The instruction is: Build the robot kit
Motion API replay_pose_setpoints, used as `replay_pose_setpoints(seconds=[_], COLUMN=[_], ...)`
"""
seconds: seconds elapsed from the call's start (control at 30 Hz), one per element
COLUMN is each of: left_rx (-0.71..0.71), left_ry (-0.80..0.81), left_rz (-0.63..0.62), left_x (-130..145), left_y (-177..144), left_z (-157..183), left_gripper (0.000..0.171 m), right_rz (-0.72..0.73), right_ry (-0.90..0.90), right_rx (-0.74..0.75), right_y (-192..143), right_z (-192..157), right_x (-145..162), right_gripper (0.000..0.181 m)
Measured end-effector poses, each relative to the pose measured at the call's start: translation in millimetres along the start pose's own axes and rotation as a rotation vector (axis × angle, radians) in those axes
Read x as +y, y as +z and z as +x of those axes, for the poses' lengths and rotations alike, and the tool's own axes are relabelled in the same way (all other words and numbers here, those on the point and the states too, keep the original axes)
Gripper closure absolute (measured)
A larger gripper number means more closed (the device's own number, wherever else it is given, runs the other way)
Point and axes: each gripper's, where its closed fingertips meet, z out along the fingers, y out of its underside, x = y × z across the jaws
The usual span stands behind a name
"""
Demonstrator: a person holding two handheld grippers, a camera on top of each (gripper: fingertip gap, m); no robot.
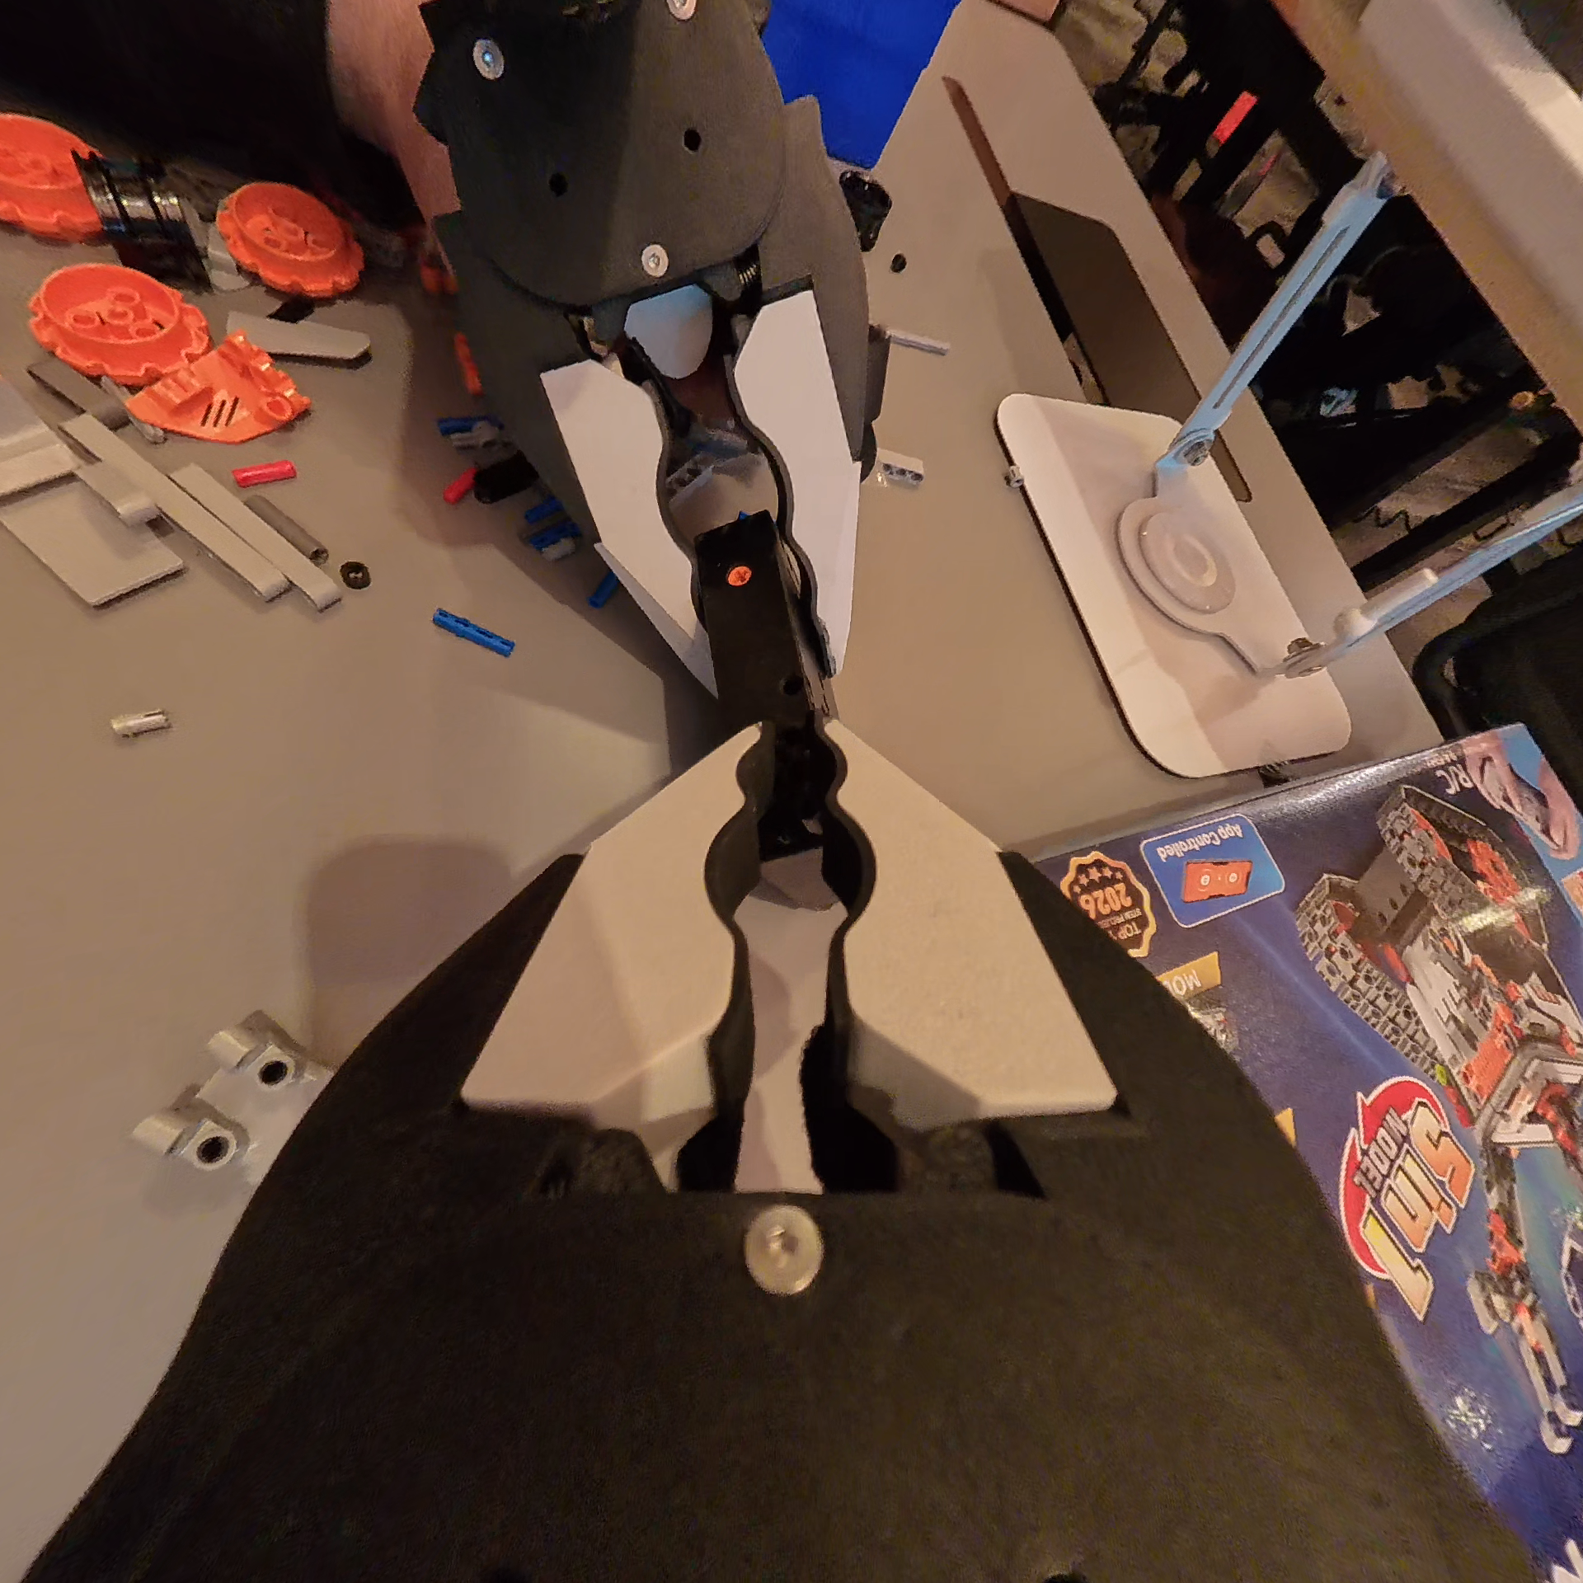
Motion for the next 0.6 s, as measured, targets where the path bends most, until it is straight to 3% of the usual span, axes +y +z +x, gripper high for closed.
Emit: replay_pose_setpoints(seconds=[0.2,0.6], left_rx=[0.033,0.074], left_ry=[-0.086,-0.167], left_rz=[0.017,0.034], left_x=[-1,-3], left_y=[1,3], left_z=[-2,-4], left_gripper=[0.143,0.143], right_rz=[0.052,0.189], right_ry=[0.054,0.285], right_rx=[0.019,-0.092], right_y=[0,0], right_z=[9,16], right_x=[-2,-2], right_gripper=[0.176,0.175])
